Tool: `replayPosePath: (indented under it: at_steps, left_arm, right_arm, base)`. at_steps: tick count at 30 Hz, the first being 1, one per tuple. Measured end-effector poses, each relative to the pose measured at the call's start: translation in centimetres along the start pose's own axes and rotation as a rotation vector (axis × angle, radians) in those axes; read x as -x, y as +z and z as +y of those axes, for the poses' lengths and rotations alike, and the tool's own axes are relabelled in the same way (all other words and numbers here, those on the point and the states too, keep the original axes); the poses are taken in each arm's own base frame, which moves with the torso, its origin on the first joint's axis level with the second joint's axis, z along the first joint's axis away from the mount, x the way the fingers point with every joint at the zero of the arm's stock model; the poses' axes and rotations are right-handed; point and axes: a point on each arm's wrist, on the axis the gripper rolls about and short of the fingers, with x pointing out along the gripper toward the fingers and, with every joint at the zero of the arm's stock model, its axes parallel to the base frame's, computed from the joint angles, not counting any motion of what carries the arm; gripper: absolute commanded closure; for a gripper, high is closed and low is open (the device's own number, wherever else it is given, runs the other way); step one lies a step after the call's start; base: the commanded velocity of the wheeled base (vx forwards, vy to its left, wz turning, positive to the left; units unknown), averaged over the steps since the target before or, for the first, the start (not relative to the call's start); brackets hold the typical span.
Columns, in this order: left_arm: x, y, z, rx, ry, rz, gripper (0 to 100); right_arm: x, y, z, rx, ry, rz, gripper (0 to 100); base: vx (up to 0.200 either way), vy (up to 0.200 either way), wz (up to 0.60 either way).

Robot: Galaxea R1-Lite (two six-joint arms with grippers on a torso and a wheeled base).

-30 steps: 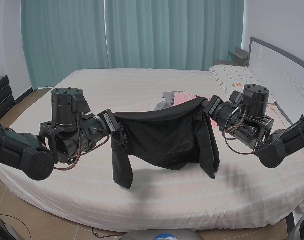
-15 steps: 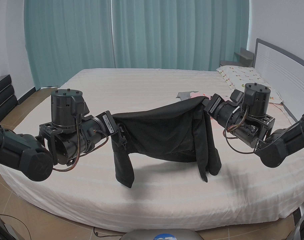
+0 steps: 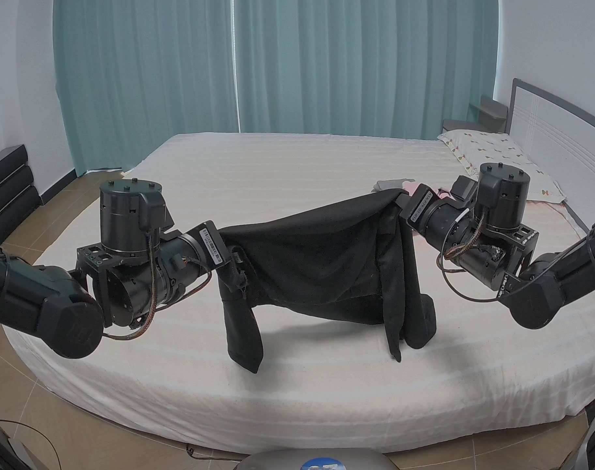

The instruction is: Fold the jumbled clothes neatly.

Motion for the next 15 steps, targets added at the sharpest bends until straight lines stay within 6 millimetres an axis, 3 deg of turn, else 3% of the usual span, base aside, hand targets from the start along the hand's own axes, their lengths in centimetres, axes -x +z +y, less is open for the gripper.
replayPosePath:
  at_steps: [14,15]
  left_arm:
    - [0.7,-0.9,0.7,-0.005,0.020,0.030,100]
    - [0.8,-1.0,0.7,-0.006,0.019,0.035,100]
  right_arm:
    - [0.9,-0.3,-0.5,0.003,-0.017,0.020,100]
    - [1.0,-0.3,-0.5,0.003,-0.018,0.021,100]
  base:
    - [0.000,0.000,0.00]
    - [-0.200,0.000,0.00]
